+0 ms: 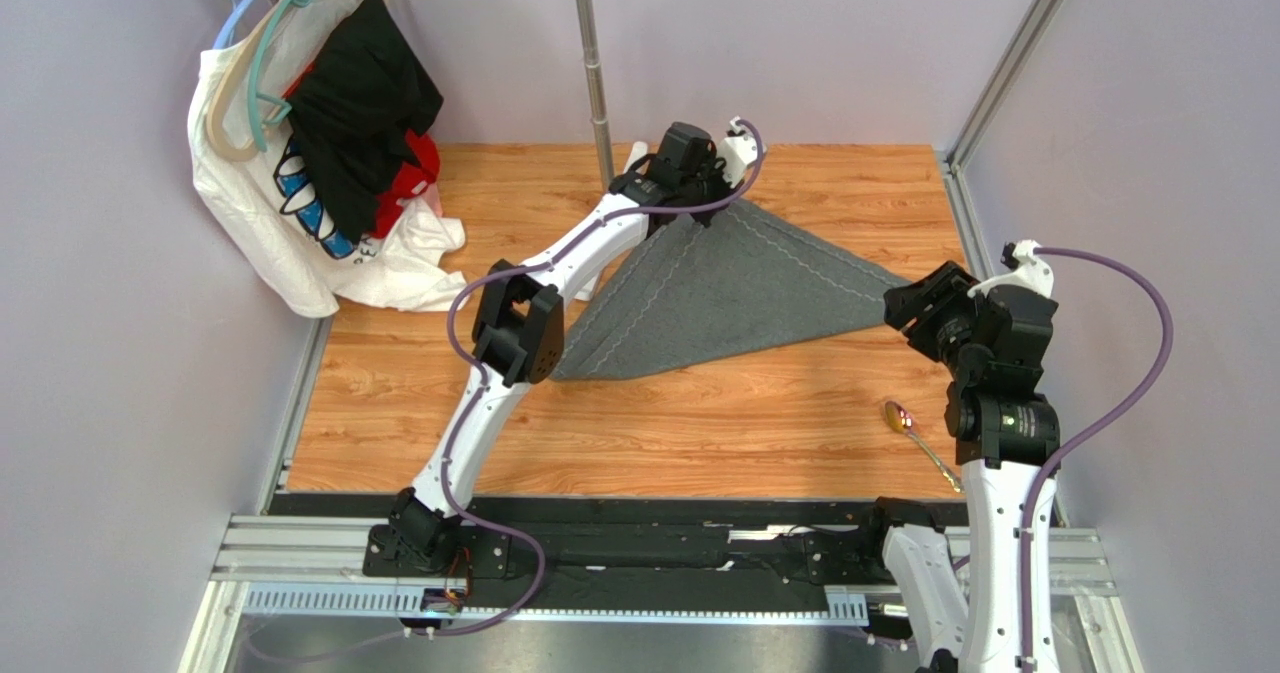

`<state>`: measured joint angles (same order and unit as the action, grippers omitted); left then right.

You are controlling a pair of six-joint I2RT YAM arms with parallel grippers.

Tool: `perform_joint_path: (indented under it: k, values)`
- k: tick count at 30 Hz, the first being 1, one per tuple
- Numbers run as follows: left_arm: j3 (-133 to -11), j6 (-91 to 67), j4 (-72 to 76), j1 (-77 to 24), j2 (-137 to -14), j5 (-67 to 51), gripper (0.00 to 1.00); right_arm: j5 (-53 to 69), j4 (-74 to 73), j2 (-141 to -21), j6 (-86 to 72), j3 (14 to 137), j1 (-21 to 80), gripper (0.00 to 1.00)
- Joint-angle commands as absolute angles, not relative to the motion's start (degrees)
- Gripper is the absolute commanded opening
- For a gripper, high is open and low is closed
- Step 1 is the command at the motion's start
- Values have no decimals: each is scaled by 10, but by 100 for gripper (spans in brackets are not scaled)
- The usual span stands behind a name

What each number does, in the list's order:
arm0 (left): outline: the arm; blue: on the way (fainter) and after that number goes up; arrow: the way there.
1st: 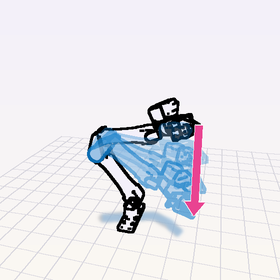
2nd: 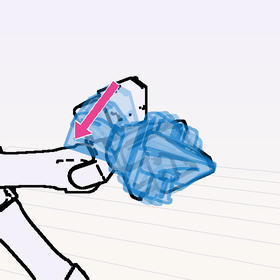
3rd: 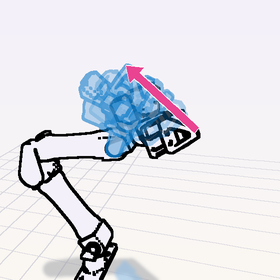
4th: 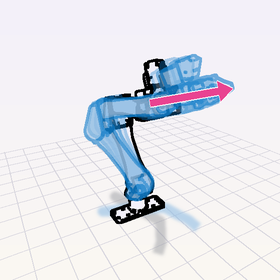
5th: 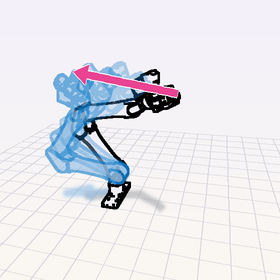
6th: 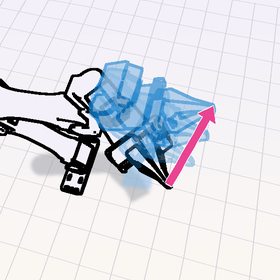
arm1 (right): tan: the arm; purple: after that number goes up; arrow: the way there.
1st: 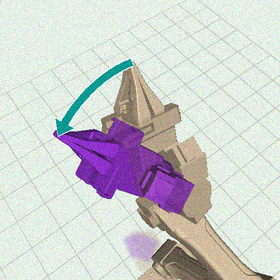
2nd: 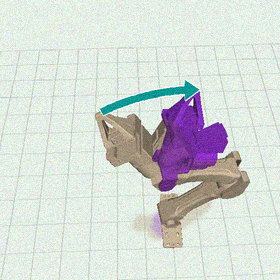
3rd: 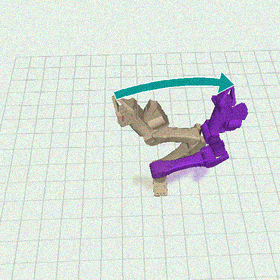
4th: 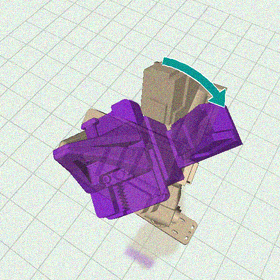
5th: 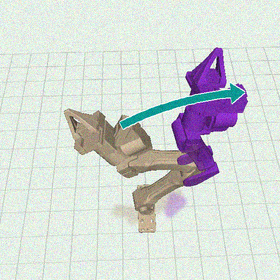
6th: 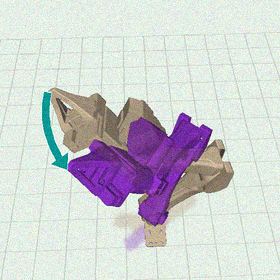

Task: Fold the napkin, place the utensils inside, and roll it up
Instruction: Fold the napkin

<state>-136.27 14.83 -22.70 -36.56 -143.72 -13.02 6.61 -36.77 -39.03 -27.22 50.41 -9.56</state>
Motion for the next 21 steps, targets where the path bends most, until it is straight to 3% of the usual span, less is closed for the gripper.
perform_joint_path:
  k: [1,21]
  values:
    - [-1404,175,-199,-355,-1462,-152,0,75,-323,-391,-275,499,-97,58]
    - [-1428,202,-133,-320,-1491,-138,0,82,-284,-424,-276,476,-93,58]
